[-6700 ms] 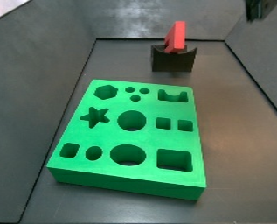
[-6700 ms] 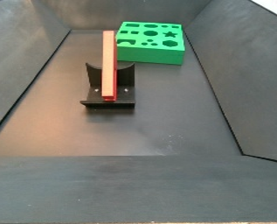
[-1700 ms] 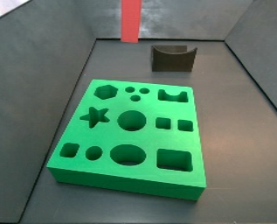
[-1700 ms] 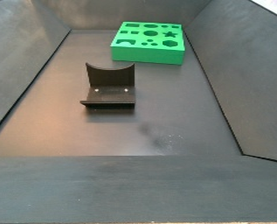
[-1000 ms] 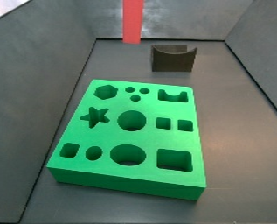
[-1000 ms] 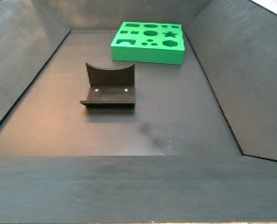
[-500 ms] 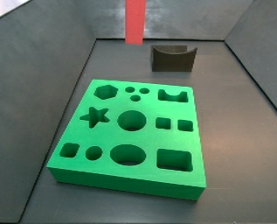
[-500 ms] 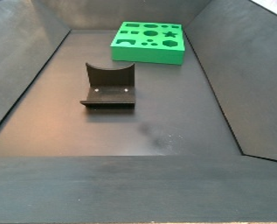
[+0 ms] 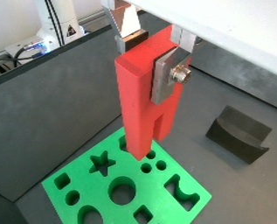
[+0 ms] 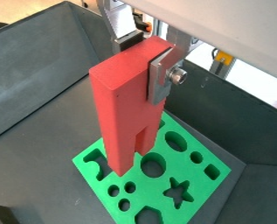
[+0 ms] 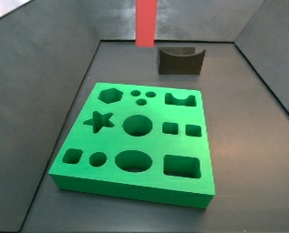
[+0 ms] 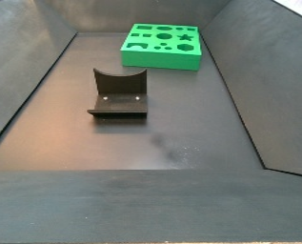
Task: Pick up the double-square object. Move up. Rotate the double-square object. Place the double-square object on the fixture. Regrasp the double-square object. Move to above the board. Insert the double-square object.
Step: Insert the double-square object.
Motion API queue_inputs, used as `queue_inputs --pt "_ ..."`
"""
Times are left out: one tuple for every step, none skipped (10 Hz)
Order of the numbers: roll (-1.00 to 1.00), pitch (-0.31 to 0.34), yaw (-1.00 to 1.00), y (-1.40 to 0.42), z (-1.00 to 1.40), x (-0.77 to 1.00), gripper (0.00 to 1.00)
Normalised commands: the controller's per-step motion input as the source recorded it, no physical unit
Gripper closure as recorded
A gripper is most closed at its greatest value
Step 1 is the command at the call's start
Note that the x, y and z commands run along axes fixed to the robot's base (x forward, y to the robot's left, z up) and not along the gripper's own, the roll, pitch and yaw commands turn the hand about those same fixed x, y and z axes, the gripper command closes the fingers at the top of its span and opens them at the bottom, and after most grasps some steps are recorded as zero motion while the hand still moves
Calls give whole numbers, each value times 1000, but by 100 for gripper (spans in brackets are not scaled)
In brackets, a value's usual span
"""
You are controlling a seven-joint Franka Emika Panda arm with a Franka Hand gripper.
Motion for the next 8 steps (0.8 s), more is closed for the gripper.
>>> queue_inputs --pt "0 0 0 -54 0 126 100" --pt "73 0 -154 -180 -9 254 100" --pt "93 0 -291 -289 -74 443 100" --pt "111 0 -403 -369 -91 523 100" --pt "119 0 -500 -329 -114 426 100" --pt "110 0 -631 -294 -106 294 100" --pt "57 0 -654 -291 -40 340 100" --pt "61 -1 -760 -263 -63 226 100"
